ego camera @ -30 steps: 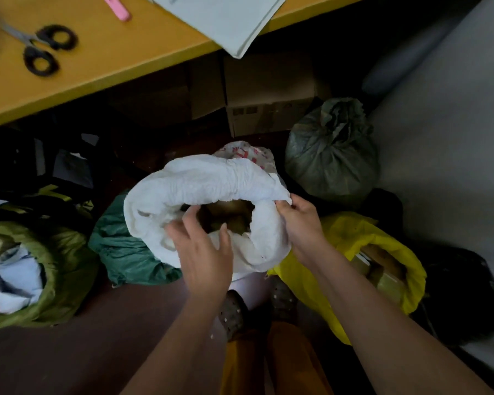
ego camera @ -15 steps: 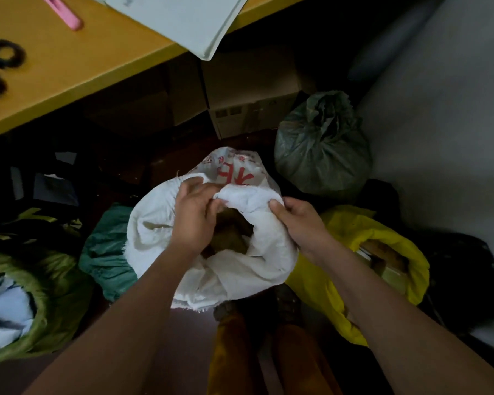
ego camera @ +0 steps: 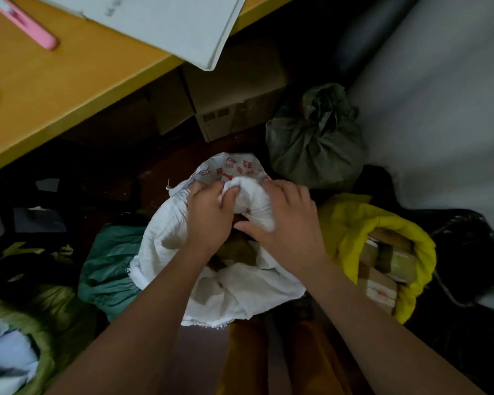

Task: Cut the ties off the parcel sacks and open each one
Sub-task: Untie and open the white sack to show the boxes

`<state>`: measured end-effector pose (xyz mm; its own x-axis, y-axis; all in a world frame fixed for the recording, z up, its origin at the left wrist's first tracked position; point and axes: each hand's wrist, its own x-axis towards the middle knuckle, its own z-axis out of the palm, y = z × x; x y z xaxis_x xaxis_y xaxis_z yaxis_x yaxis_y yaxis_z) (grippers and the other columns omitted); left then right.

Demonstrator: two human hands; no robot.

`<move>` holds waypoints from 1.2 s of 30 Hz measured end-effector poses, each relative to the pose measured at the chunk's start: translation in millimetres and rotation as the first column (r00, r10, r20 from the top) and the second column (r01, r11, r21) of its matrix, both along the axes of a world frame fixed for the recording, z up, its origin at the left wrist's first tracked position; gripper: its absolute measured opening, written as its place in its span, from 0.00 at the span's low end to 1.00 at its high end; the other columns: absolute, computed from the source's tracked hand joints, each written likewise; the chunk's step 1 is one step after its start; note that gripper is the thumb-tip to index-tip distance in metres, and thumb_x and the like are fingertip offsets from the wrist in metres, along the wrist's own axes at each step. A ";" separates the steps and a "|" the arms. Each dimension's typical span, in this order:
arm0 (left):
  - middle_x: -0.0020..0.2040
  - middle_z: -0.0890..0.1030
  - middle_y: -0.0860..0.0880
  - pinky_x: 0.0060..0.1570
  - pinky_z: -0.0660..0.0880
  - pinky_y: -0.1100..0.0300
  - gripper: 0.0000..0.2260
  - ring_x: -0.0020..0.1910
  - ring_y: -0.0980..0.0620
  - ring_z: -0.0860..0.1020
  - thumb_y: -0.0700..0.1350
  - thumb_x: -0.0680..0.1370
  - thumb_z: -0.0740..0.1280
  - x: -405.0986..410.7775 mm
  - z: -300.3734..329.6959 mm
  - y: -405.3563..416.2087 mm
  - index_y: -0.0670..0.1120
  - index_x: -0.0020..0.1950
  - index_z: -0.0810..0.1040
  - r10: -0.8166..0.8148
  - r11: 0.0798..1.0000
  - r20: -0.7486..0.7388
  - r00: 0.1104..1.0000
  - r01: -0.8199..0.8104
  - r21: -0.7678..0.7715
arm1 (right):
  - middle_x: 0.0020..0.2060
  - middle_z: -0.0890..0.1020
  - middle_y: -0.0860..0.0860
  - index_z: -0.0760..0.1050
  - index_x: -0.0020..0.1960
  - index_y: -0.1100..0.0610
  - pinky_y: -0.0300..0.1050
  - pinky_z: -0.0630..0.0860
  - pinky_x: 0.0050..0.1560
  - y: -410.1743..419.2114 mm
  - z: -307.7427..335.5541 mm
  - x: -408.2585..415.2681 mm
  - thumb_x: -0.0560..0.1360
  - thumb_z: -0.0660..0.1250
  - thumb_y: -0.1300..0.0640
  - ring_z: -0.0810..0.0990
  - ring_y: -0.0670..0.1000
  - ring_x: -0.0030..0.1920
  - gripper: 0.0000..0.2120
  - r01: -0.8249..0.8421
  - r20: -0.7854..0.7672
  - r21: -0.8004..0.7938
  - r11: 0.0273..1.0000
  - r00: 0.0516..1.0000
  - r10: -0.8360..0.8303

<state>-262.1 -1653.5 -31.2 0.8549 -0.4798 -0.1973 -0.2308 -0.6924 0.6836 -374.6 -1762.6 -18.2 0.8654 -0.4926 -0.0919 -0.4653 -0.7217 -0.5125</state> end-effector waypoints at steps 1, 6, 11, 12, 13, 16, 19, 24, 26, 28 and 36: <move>0.30 0.70 0.51 0.42 0.62 0.58 0.16 0.42 0.51 0.67 0.47 0.80 0.64 3.1 1.0 -2.2 0.43 0.34 0.71 0.008 1.000 0.002 1.000 -0.008 -0.009 | 0.63 0.76 0.54 0.72 0.68 0.56 0.54 0.73 0.60 2.1 -2.4 2.2 0.70 0.66 0.33 0.73 0.56 0.62 0.35 -0.027 -0.033 0.009 1.000 0.999 0.028; 0.25 0.69 0.56 0.31 0.63 0.65 0.17 0.28 0.60 0.68 0.47 0.78 0.68 21.8 -1.2 1.2 0.47 0.30 0.70 -0.025 0.998 -0.163 0.986 0.014 -0.067 | 0.51 0.83 0.56 0.78 0.60 0.61 0.53 0.77 0.54 -1.4 -15.3 -0.2 0.75 0.71 0.54 0.81 0.55 0.52 0.17 0.013 0.044 0.320 0.947 0.999 -0.029; 0.31 0.75 0.55 0.33 0.70 0.65 0.10 0.30 0.60 0.73 0.46 0.73 0.73 29.3 -11.0 6.6 0.44 0.36 0.77 0.031 0.988 -0.356 0.934 -0.081 -0.128 | 0.37 0.83 0.45 0.81 0.44 0.57 0.31 0.74 0.39 -23.1 -27.8 2.3 0.74 0.71 0.60 0.80 0.41 0.38 0.01 0.112 0.002 0.642 0.758 0.989 -0.148; 0.37 0.78 0.53 0.38 0.73 0.63 0.08 0.36 0.57 0.75 0.46 0.73 0.73 28.2 -11.8 6.3 0.45 0.41 0.77 0.017 0.990 -0.321 0.947 -0.062 -0.130 | 0.34 0.82 0.42 0.81 0.42 0.53 0.30 0.72 0.37 -26.3 -28.2 3.3 0.74 0.71 0.60 0.79 0.38 0.36 0.04 0.121 -0.006 0.677 0.726 0.987 -0.158; 0.42 0.77 0.51 0.42 0.73 0.61 0.08 0.41 0.55 0.75 0.46 0.73 0.73 26.9 -12.7 6.3 0.46 0.45 0.76 -0.018 0.991 -0.244 0.970 -0.015 -0.132 | 0.33 0.82 0.40 0.80 0.41 0.49 0.29 0.72 0.36 -28.1 -28.1 4.0 0.75 0.71 0.61 0.78 0.37 0.35 0.08 0.114 -0.001 0.707 0.698 0.987 -0.159; 0.49 0.74 0.47 0.48 0.73 0.54 0.03 0.47 0.49 0.74 0.41 0.76 0.68 21.6 -13.1 7.2 0.43 0.47 0.75 -0.232 0.967 0.159 0.960 0.245 -0.071 | 0.32 0.81 0.39 0.79 0.39 0.46 0.29 0.72 0.35 -31.6 -27.2 7.2 0.75 0.70 0.61 0.78 0.36 0.34 0.12 0.085 0.011 0.760 0.644 0.989 -0.144; 0.55 0.78 0.45 0.58 0.67 0.50 0.06 0.54 0.44 0.77 0.42 0.77 0.65 18.0 -14.1 13.8 0.43 0.51 0.79 -0.439 0.886 0.471 0.765 0.455 0.087 | 0.34 0.83 0.42 0.80 0.41 0.49 0.33 0.75 0.38 -41.4 -26.5 7.2 0.75 0.70 0.61 0.80 0.40 0.37 0.08 0.100 0.008 0.808 0.580 0.984 -0.180; 0.69 0.74 0.49 0.68 0.59 0.45 0.21 0.70 0.48 0.70 0.54 0.75 0.70 16.1 -18.1 32.0 0.47 0.65 0.76 -0.637 0.771 0.430 0.640 0.523 0.364 | 0.39 0.84 0.48 0.80 0.45 0.54 0.37 0.78 0.41 -45.2 -30.0 0.9 0.76 0.69 0.61 0.82 0.44 0.41 0.04 0.138 -0.030 0.836 0.532 0.978 -0.206; 0.66 0.76 0.47 0.69 0.60 0.45 0.19 0.69 0.46 0.71 0.43 0.73 0.72 10.6 -20.7 32.3 0.46 0.64 0.77 -0.640 0.766 0.399 0.656 0.504 0.400 | 0.40 0.84 0.47 0.81 0.46 0.53 0.36 0.77 0.41 -40.4 -32.3 1.2 0.76 0.69 0.60 0.82 0.44 0.41 0.03 0.148 -0.051 0.837 0.526 0.979 -0.195; 0.59 0.81 0.44 0.68 0.60 0.49 0.17 0.64 0.45 0.76 0.34 0.70 0.71 6.6 -22.1 27.7 0.44 0.57 0.80 -0.582 0.809 0.382 0.718 0.467 0.357 | 0.41 0.85 0.45 0.80 0.48 0.51 0.35 0.77 0.42 -35.4 -31.1 3.2 0.76 0.69 0.58 0.83 0.42 0.43 0.03 0.166 -0.078 0.833 0.527 0.980 -0.185; 0.42 0.82 0.45 0.58 0.68 0.54 0.12 0.45 0.45 0.78 0.32 0.71 0.63 13.8 -11.4 8.4 0.44 0.49 0.82 -0.354 0.929 0.171 0.919 0.326 0.175 | 0.54 0.78 0.53 0.76 0.61 0.55 0.56 0.73 0.57 19.8 -19.3 9.3 0.75 0.68 0.45 0.75 0.55 0.55 0.19 0.110 0.104 -0.264 0.958 0.991 -0.085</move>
<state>-248.3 -1645.0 -42.6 0.6732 -0.7281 -0.1293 -0.5887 -0.6334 0.5022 -365.3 -1742.8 -37.4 0.8103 -0.5710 0.1318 -0.5010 -0.7916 -0.3497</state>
